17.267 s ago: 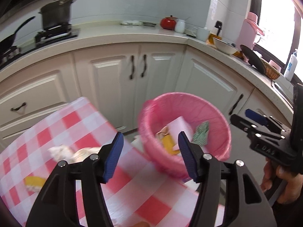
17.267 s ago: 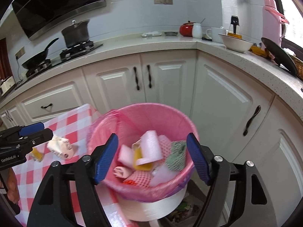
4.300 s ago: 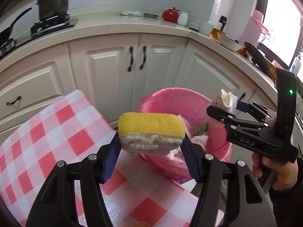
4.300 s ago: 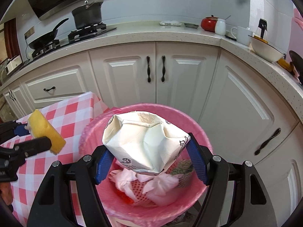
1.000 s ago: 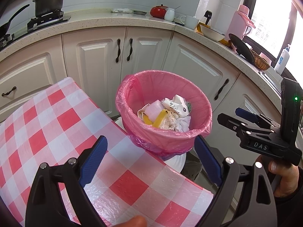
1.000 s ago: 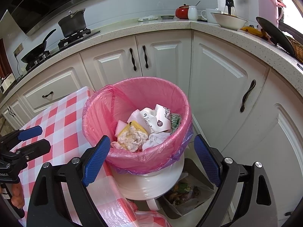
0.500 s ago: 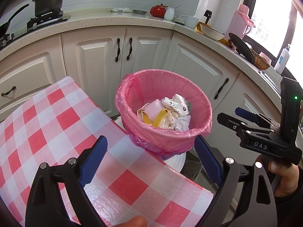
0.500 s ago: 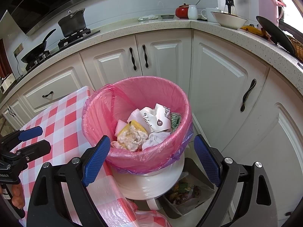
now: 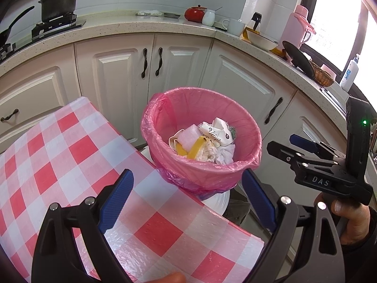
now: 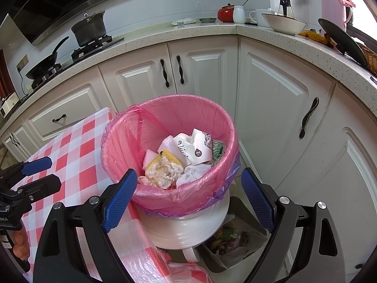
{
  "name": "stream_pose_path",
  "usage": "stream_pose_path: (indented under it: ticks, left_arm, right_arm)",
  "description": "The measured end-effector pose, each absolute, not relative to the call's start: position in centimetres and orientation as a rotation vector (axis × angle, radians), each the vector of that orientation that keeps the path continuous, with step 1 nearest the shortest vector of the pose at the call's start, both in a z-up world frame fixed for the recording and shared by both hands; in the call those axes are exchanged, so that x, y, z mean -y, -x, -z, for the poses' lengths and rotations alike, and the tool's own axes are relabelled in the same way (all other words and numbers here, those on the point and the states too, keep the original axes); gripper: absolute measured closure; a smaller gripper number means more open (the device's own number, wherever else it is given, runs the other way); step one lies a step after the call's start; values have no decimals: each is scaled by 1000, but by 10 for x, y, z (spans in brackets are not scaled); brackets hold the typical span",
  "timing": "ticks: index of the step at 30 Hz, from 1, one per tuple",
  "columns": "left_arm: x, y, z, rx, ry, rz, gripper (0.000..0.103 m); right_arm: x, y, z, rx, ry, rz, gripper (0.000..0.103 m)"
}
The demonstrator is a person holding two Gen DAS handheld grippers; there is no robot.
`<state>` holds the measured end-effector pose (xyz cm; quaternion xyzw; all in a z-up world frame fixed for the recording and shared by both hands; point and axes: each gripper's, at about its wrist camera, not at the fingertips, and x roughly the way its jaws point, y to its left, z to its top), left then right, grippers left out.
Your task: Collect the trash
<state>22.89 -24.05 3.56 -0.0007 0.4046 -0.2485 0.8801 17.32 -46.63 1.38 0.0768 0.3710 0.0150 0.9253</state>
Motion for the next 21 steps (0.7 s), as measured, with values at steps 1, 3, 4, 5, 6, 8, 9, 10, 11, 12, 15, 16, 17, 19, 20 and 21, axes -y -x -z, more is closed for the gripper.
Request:
stream_pose_path:
  ticks: [1, 3, 4, 5, 6, 8, 9, 10, 11, 12, 15, 16, 17, 19, 20, 21]
  left_arm:
    - [240, -229, -36, -842, -1, 518, 13]
    - [241, -228, -37, -841, -9, 519, 13]
    - [241, -228, -37, -839, -13, 519, 13]
    - [242, -228, -37, -835, -16, 519, 13]
    - [242, -228, -37, -832, -17, 517, 11]
    - [242, -228, -37, -828, -25, 509, 11]
    - [243, -228, -37, -826, -26, 510, 11]
    - [243, -227, -38, -822, -30, 512, 11]
    - [243, -227, -38, -821, -35, 511, 11]
    - [243, -228, -38, -823, -37, 507, 11]
    - [242, -231, -38, -841, -21, 505, 11]
    - [241, -231, -37, -842, -23, 500, 10]
    - [240, -231, -36, -846, -19, 500, 10]
    - [239, -232, -35, -852, -11, 498, 10]
    - [239, -232, -35, -853, -9, 499, 10]
    - [238, -232, -35, -851, -10, 501, 10]
  right_arm:
    - [466, -173, -14, -760, -158, -31, 18]
    - [466, -173, -14, -761, -157, -31, 18]
    - [466, -173, -14, -761, -159, -31, 18]
    - [467, -173, -14, -761, -159, -31, 18]
    - [467, -173, -14, -761, -159, -30, 18]
    - [468, -174, -14, -762, -160, -30, 18]
    - [468, -174, -13, -763, -162, -29, 18]
    - [469, -174, -13, -764, -163, -28, 18]
    - [469, -174, -13, -764, -164, -27, 18]
    - [469, -174, -12, -765, -164, -28, 18]
    - [469, -174, -13, -762, -164, -28, 18]
    - [469, -174, -12, -762, -165, -28, 18]
    - [469, -174, -12, -762, -165, -28, 18]
    - [469, -174, -12, -763, -164, -28, 18]
    - [469, -174, -13, -763, -165, -29, 18]
    - [469, -174, -13, -763, -164, -29, 18]
